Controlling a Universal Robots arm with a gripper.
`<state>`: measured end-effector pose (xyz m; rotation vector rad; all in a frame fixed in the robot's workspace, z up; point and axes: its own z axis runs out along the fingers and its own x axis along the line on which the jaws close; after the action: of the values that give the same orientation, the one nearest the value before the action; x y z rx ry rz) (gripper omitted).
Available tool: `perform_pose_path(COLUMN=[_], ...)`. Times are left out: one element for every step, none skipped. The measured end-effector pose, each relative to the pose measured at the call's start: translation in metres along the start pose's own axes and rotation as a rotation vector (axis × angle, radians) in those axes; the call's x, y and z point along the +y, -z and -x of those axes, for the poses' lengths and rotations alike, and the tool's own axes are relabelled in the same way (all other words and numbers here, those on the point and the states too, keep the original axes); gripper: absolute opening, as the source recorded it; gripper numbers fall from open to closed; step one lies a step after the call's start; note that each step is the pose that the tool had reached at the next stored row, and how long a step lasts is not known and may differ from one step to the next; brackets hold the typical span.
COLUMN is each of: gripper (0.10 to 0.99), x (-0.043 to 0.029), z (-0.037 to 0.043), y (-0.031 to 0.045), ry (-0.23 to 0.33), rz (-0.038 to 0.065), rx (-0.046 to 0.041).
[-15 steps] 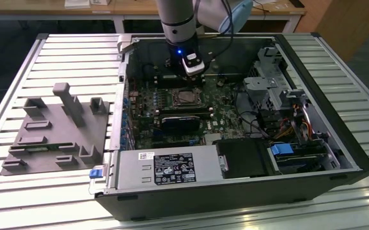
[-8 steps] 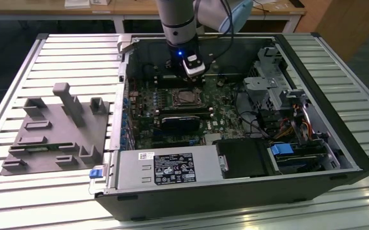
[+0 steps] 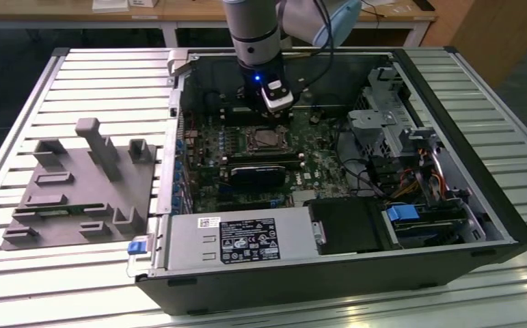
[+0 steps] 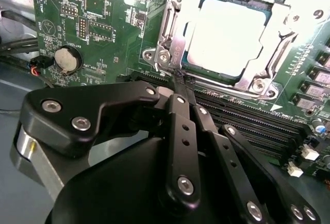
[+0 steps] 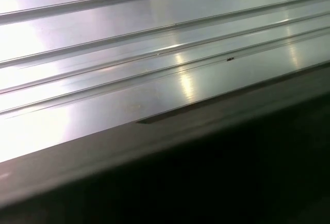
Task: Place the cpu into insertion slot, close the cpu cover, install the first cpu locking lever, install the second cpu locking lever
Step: 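Install the first cpu locking lever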
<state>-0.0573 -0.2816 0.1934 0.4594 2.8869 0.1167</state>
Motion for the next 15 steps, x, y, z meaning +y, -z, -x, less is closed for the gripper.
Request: perform_pose_path(gripper=[0.106,0.106,0.106,0.106,0.106,0.106,0.106,0.106,0.106,0.106,0.106,0.106,0.106,0.106,0.106], x=[-0.0001,-0.0001,-0.0001,-0.0001,-0.0001,-0.0001,0.0,0.0001,0.0003,0.0004,0.0006,0.0009,0.0011,0.0014,0.0016], z=[0.0,0.0001,0.0001,0.0001,0.0001,0.0002,0.0003,0.0005,0.0008,0.0011,0.0015,0.0019,0.0023,0.0028,0.0033], y=[0.0,0.0,0.0,-0.0001,-0.0001,0.0001,0.0005,0.0014,0.0029,0.0046,0.0064,0.0085,0.0107,0.0129,0.0151], ry=[0.0,0.001,0.001,0.002,0.003,0.005,0.006,0.006,0.007,0.007,0.008,0.008,0.008,0.008,0.008], rz=[0.002,0.003,0.005,0.006,0.007,0.008,0.009,0.01,0.01,0.01,0.01,0.01,0.01,0.01,0.01], rx=[0.0006,0.0012,0.0018,0.0022,0.0024,0.0028,0.0031,0.0032,0.0034,0.0035,0.0036,0.0035,0.0036,0.0037,0.0037])
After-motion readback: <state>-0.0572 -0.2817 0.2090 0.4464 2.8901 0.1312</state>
